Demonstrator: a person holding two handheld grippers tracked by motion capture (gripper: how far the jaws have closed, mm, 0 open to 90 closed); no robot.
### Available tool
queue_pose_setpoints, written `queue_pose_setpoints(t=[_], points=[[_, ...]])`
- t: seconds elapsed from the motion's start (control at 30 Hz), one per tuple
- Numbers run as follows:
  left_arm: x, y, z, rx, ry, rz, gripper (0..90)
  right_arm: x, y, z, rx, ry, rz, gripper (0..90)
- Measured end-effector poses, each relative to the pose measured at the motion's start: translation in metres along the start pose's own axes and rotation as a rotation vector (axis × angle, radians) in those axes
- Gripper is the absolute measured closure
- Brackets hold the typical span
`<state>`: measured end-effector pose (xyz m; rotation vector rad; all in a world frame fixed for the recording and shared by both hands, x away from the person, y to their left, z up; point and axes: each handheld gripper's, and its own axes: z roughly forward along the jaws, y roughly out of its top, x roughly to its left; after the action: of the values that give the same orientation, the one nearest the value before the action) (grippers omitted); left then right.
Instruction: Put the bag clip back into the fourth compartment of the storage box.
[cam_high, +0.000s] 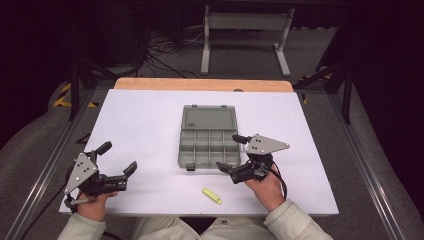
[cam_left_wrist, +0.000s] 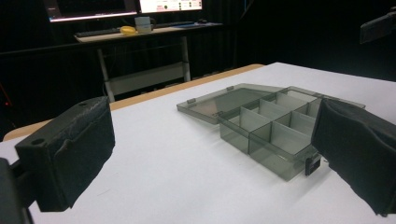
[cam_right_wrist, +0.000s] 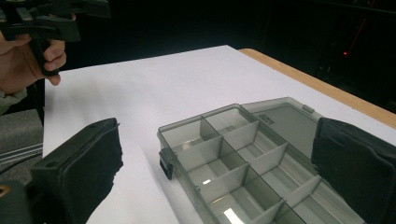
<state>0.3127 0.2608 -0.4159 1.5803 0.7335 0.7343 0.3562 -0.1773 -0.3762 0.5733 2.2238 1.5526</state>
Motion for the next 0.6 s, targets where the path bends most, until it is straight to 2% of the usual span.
queue_pose_setpoints(t=[0.1,0.2,0.27,0.53,0.6], points=[[0.0,0.0,0.0,0.001,0.0,0.001,0.2,0.001,0.001,0.002,-0.002,0.007,0.002,2.4],[0.0,0.0,0.0,0.001,-0.001,0.001,0.3,0.005,0.003,0.007,-0.006,0.041,0.008,1.6],[0.0,0.0,0.0,0.001,-0.001,0.001,0.2,0.006,0.004,0.008,-0.002,0.046,0.007,1.6],[0.0,0.0,0.0,0.0,0.0,0.0,0.3,0.012,0.006,0.015,0.004,0.05,0.026,1.7],[0.0,0.0,0.0,0.0,0.0,-0.001,0.3,0.015,0.007,0.016,0.014,0.035,0.009,3.5]])
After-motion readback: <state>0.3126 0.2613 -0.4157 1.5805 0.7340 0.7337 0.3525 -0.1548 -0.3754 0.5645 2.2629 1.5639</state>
